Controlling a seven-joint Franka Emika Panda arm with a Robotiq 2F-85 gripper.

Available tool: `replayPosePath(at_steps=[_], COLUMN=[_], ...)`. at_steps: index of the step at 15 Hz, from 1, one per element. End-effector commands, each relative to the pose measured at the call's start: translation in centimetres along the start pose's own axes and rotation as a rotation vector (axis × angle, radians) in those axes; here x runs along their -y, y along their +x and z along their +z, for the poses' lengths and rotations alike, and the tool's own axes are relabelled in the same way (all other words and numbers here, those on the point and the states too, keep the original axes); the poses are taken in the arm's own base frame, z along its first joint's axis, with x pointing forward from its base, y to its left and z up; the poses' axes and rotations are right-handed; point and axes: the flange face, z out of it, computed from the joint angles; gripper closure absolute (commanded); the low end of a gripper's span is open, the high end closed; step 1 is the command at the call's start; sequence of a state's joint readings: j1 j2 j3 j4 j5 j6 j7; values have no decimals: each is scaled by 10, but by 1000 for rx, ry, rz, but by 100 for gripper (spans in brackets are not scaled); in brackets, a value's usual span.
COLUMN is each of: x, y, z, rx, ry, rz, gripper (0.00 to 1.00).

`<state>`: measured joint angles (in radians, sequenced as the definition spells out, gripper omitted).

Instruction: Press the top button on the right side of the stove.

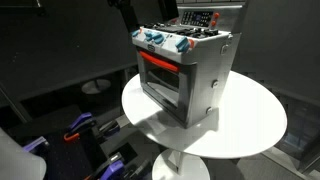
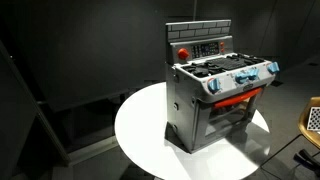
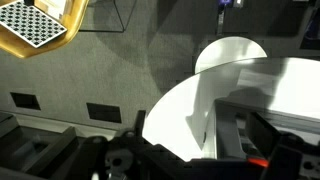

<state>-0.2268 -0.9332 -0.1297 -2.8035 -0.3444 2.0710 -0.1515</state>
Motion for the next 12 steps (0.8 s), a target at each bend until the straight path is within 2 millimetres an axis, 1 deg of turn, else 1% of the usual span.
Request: replayPosePath(at_steps=[1,3,7,12], x=[0,0,0,1], y=[0,0,13,40], z=[-1,-1,-7,-21], rx=[1,1,-13,-50], ry=[0,0,4,29], rz=[0,0,42,102], gripper=[0,0,0,0])
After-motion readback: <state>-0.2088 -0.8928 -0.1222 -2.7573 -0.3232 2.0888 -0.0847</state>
